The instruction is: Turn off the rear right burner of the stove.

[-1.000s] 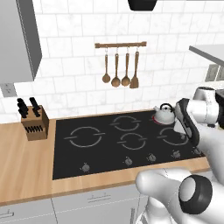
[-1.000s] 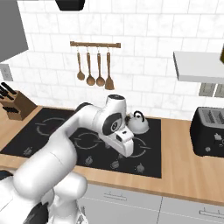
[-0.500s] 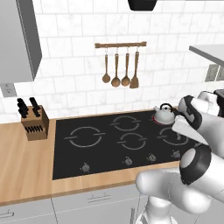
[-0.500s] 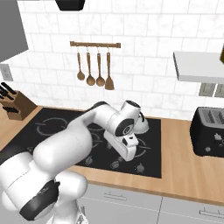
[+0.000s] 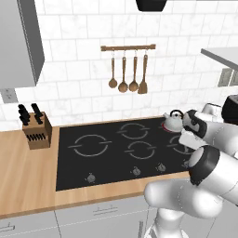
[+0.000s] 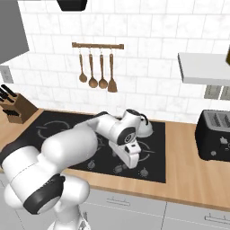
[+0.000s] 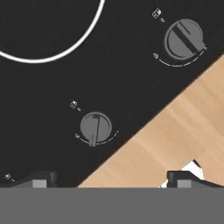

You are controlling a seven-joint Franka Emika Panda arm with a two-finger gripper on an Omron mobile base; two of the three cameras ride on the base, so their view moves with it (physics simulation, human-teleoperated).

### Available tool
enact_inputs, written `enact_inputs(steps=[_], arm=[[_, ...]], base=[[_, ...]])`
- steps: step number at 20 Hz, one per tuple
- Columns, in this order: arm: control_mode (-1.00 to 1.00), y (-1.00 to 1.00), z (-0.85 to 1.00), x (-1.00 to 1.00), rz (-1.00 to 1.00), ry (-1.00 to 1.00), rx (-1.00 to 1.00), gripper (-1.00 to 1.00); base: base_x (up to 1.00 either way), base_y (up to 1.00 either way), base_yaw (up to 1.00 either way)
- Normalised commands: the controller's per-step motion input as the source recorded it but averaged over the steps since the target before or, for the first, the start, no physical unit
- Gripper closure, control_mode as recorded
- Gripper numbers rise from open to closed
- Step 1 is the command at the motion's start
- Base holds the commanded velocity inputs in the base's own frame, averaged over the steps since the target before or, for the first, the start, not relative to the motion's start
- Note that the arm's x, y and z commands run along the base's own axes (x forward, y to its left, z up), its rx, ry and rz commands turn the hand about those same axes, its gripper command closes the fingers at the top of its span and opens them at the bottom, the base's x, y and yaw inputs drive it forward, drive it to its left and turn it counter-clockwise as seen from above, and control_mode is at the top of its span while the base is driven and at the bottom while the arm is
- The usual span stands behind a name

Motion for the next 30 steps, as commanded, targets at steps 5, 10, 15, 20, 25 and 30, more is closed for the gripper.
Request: enact_inputs(steps=[5,10,15,20,25,30], arm=[[-1.00,0.09,-0.33,0.17,-0.03,-0.05,-0.02,-1.00],[-1.00,0.09,-0.32,0.09,0.00,0.00,-0.03,-1.00],[-1.00,0.01,-0.32,0.10,-0.03,-0.01,-0.05,-1.00],[-1.00,0.00,-0.15,0.05,-0.03,0.00,-0.01,-1.00],[-1.00,0.00,0.00,0.00,0.00,0.00,0.00,1.00],[-1.00,0.00,0.00,0.00,-0.01,0.00,0.00,1.00]], base=[[0.00,0.00,0.00],[0.00,0.00,0.00],[0.00,0.00,0.00],[0.00,0.00,0.00],[0.00,0.00,0.00],[0.00,0.00,0.00]])
